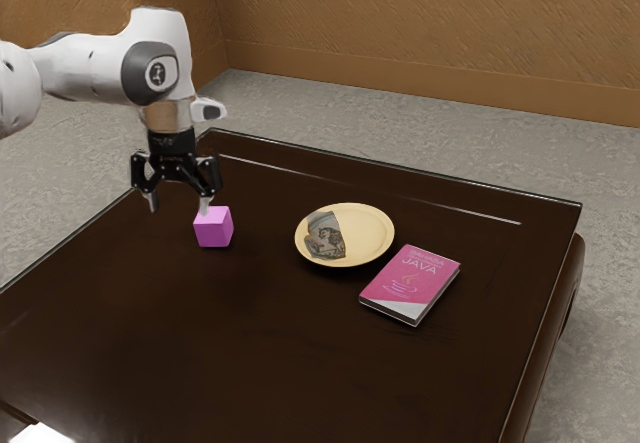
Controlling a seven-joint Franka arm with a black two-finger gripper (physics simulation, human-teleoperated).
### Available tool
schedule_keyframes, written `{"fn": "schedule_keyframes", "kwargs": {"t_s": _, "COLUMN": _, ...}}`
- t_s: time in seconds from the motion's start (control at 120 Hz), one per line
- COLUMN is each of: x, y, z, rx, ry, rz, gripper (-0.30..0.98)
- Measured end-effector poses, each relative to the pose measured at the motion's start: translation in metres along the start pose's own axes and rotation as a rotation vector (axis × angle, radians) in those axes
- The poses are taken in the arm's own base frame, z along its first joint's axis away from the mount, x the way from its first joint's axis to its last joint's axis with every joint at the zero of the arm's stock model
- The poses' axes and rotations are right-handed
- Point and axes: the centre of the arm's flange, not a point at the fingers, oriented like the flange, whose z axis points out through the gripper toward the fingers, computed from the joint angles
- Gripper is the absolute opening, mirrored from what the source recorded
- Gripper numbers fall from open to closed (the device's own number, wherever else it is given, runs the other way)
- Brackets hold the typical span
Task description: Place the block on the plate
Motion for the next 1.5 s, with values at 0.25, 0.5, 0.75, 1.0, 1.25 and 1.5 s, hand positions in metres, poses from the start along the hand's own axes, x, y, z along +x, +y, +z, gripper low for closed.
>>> {"fn": "schedule_keyframes", "kwargs": {"t_s": 0.25, "x": 0.074, "y": -0.010, "z": -0.003, "rx": 0.019, "ry": 0.107, "rz": -0.060, "gripper": 0.69}}
{"fn": "schedule_keyframes", "kwargs": {"t_s": 0.5, "x": 0.129, "y": -0.039, "z": 0.006, "rx": -0.005, "ry": 0.143, "rz": -0.121, "gripper": 0.69}}
{"fn": "schedule_keyframes", "kwargs": {"t_s": 0.75, "x": 0.164, "y": -0.037, "z": 0.054, "rx": -0.062, "ry": 0.105, "rz": -0.113, "gripper": 0.69}}
{"fn": "schedule_keyframes", "kwargs": {"t_s": 1.0, "x": 0.184, "y": -0.046, "z": 0.076, "rx": -0.073, "ry": 0.105, "rz": -0.111, "gripper": 0.69}}
{"fn": "schedule_keyframes", "kwargs": {"t_s": 1.25, "x": 0.200, "y": -0.049, "z": 0.118, "rx": -0.090, "ry": 0.058, "rz": -0.106, "gripper": 0.69}}
{"fn": "schedule_keyframes", "kwargs": {"t_s": 1.5, "x": 0.207, "y": -0.052, "z": 0.127, "rx": -0.099, "ry": 0.052, "rz": -0.102, "gripper": 0.69}}
